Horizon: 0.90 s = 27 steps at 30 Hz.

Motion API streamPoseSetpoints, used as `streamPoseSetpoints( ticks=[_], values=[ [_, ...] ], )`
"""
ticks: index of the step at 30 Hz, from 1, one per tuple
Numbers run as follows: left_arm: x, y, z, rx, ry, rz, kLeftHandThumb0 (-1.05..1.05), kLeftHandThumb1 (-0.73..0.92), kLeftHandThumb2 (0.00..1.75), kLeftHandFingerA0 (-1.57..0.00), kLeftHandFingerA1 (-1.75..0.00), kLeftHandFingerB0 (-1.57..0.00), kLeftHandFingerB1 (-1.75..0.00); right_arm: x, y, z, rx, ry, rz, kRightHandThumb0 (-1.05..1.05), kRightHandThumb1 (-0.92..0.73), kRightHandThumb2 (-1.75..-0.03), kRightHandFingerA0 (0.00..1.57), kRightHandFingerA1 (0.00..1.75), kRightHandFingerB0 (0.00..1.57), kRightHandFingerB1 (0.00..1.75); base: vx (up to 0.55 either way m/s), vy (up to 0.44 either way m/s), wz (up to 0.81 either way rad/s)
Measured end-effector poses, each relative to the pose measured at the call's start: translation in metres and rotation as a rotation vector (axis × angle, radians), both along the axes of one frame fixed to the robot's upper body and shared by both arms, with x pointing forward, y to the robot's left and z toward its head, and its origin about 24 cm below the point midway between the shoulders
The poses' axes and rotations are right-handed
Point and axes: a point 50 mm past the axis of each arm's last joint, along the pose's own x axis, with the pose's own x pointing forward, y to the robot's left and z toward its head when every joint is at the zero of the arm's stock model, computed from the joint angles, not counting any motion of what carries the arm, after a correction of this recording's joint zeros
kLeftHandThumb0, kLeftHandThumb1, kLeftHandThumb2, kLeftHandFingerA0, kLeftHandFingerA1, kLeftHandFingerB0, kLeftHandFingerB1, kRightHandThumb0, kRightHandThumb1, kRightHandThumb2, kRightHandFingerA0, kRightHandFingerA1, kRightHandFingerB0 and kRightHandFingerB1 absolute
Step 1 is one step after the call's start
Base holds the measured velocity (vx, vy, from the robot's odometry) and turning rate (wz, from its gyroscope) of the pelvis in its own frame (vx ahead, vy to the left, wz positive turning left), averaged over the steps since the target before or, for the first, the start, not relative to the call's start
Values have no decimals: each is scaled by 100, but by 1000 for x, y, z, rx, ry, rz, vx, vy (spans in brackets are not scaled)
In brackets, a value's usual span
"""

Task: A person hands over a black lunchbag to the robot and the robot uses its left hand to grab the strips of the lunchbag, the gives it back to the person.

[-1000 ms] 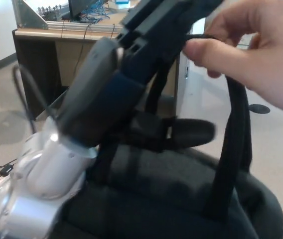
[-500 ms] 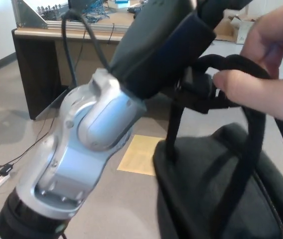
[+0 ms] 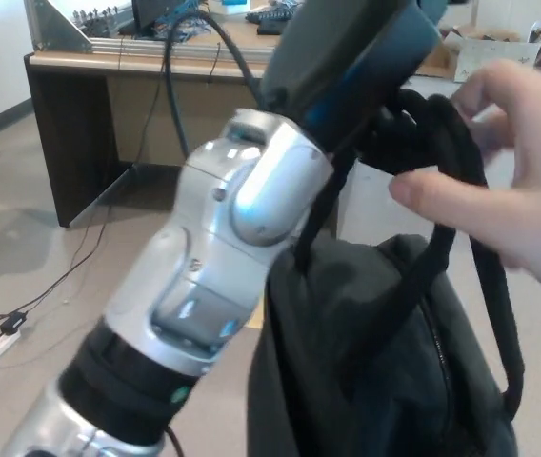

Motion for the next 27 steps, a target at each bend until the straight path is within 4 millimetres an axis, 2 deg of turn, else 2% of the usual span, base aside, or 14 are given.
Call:
streamPoseSetpoints(
  ticks=[1, 2, 3, 4, 7, 15, 22, 27],
  values=[
    [2, -2, -2, -13, 8, 0, -30, 57, 57, -79, -169, -73, -162, 0, 0, 0, 0, 0, 1, -54, -54, -93, 38, 56, 32, 51, 0, 0, 0],
    [4, -6, -4, -32, 20, -2, -30, 57, 57, -79, -169, -73, -162, 0, 0, 0, 0, 0, 1, -54, -54, -93, 38, 56, 32, 51, 0, 0, 0],
    [6, -8, -6, -45, 29, -7, -26, 60, 56, -82, -175, -73, -169, 0, 0, 0, 0, 0, 2, -52, -70, -61, 45, 43, 43, 40, 0, 0, 0],
    [8, -12, -8, -58, 38, -14, -22, 62, 56, -85, -175, -68, -175, 0, 0, 0, 1, 1, 3, -52, -70, -61, 44, 43, 43, 40, 0, 0, 0],
    [10, -19, -13, -90, 53, -30, -19, 63, 57, -82, -175, -61, -175, 0, 1, 0, 1, 1, 6, -51, -70, -61, 45, 43, 43, 40, 0, 0, 0],
    [12, -26, -21, -180, 45, -55, -20, 62, 55, -81, -175, -63, -175, 4, 3, 3, 1, -7, 18, -52, -70, -60, 48, 45, 44, 41, 0, 0, 0],
    [16, -11, -26, -286, 1, -44, -18, 66, 56, -80, -175, -63, -175, 6, 4, 4, 3, -6, 32, -52, -70, -60, 50, 47, 45, 41, 0, 0, 0],
    [21, 14, -27, -359, -59, 11, -16, 63, 55, -79, -175, -63, -175, 6, 4, 4, 4, -2, 38, -51, -69, -59, 52, 48, 46, 42, 0, 0, 0]
  ],
)
